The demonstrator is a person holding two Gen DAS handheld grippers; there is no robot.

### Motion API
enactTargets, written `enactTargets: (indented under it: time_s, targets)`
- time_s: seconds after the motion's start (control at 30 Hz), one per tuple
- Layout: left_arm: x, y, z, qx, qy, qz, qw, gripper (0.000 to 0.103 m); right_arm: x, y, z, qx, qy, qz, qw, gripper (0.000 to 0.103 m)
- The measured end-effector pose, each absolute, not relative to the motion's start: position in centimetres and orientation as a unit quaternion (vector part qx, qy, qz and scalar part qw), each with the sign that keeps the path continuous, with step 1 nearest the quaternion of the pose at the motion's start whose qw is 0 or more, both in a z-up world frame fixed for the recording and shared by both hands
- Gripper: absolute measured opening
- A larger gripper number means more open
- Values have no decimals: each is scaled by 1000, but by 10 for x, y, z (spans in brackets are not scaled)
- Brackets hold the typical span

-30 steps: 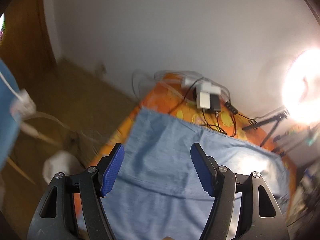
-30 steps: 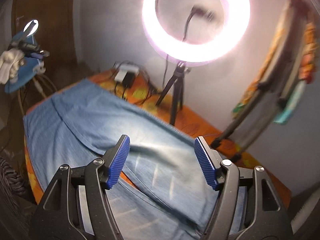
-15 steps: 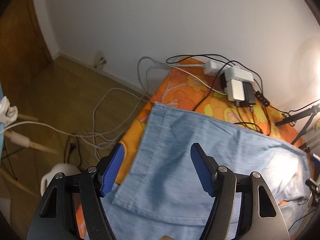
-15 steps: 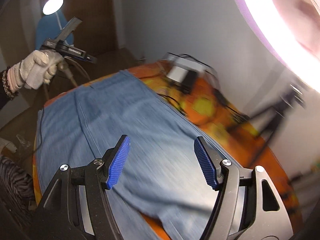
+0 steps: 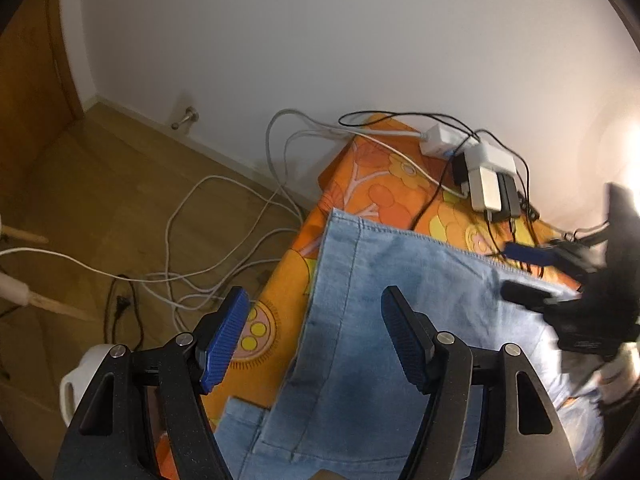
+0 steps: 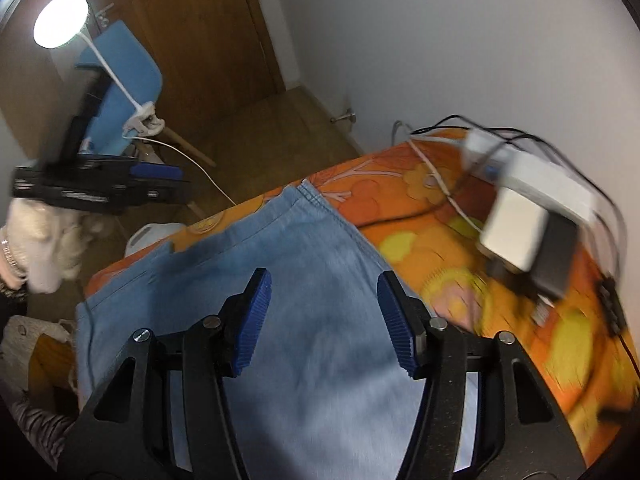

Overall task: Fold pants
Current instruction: 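Move both tools over the jeans toward the leg hems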

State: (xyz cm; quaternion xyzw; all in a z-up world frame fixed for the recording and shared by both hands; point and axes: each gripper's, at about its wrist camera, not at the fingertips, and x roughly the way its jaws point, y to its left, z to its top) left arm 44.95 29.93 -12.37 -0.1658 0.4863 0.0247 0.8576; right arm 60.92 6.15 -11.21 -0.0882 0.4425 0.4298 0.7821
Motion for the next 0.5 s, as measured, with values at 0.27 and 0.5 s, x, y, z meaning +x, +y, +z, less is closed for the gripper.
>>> enactTargets:
  time_s: [0.27, 0.5]
  targets:
    - [487, 309, -136, -230, 493, 19, 839, 69, 630, 119, -154, -147, 452, 429, 768, 58]
    - [513, 298, -149, -265, 507, 22, 820, 69, 619, 129, -168, -171, 469, 432, 751, 21]
